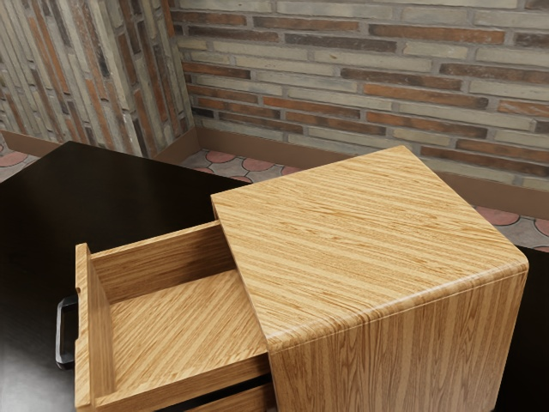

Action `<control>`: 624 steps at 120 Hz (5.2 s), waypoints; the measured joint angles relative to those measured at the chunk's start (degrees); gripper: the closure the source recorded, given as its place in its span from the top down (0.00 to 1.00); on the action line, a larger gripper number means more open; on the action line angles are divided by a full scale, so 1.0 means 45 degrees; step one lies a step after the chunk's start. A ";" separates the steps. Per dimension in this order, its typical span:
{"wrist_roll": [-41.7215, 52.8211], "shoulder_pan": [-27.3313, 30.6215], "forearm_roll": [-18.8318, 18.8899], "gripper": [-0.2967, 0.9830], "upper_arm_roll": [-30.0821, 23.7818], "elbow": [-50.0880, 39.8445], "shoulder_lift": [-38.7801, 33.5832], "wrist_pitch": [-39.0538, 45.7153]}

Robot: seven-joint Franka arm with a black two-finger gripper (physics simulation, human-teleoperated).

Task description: Push the drawer handle with one arm to close the drawer

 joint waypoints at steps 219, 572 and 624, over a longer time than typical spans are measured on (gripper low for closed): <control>1.1798 -0.1539 -0.3496 0.15 -0.1407 -0.1378 -0.3294 -0.0218; 0.4949 -0.3647 -0.5477 0.15 -0.5777 0.0417 0.1681 0.2992; 0.4923 -0.3758 -0.5645 0.15 -0.6101 0.0737 0.2365 0.3436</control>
